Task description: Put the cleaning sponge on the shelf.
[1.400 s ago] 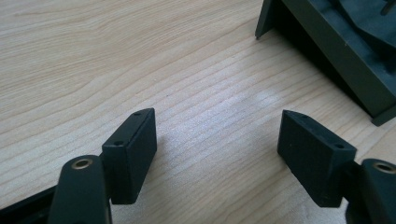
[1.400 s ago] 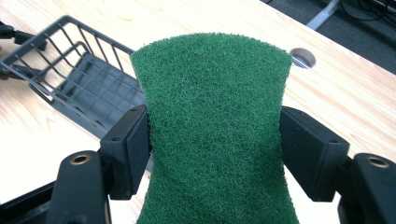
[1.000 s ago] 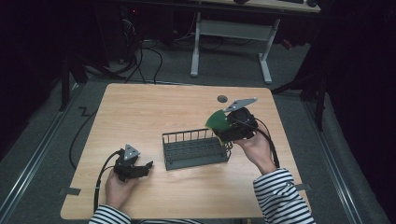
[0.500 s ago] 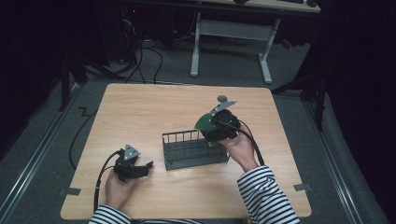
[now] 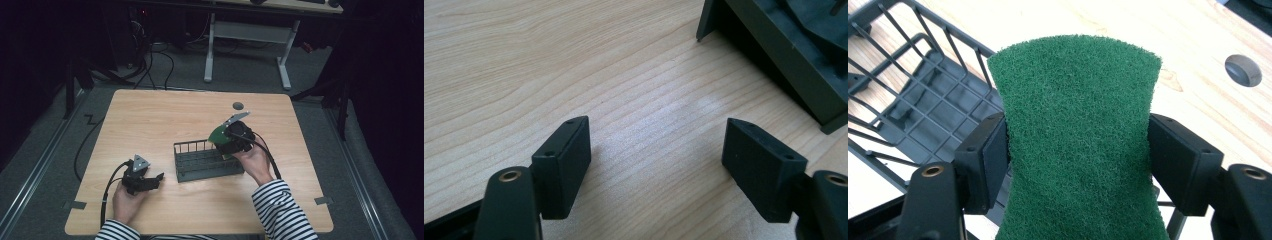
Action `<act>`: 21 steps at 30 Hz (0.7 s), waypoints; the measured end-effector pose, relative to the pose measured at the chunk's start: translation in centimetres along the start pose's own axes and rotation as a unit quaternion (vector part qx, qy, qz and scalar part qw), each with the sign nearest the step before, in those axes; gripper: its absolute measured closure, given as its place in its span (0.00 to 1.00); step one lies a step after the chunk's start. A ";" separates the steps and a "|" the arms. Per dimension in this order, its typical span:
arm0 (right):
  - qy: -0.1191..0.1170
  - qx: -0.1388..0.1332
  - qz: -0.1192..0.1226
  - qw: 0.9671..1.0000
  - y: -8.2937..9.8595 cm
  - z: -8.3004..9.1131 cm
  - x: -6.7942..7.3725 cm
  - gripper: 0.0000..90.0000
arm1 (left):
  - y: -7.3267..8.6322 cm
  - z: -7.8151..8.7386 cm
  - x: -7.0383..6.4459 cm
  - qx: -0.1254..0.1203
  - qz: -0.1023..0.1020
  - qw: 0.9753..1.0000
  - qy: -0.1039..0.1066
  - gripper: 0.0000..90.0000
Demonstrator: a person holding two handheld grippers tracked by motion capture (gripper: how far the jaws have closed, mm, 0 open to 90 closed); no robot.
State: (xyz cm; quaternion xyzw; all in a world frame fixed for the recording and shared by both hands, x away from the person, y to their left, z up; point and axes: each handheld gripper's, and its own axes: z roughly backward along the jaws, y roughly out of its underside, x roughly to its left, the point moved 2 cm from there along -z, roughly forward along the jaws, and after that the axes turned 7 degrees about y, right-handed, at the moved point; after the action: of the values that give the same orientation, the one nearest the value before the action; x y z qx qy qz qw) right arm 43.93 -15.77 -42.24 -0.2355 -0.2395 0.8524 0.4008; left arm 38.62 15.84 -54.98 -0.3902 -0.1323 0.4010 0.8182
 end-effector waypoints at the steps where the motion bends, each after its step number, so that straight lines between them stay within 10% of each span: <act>1: 0.002 0.002 0.002 1.000 0.1 -0.1 0.0 0.32 | 0.0 0.0 0.0 0.001 0.000 1.000 0.000 0.31; 21: -0.006 0.012 -0.001 1.000 1.5 -0.6 0.3 0.33 | 0.0 0.0 0.0 0.001 0.000 1.000 0.000 0.31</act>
State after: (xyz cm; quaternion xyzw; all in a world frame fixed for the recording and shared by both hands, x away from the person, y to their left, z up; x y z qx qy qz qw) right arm 43.29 -16.23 -43.66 -0.2252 -0.2322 0.8561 0.4030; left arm 38.61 15.85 -54.98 -0.3897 -0.1316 0.4011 0.8185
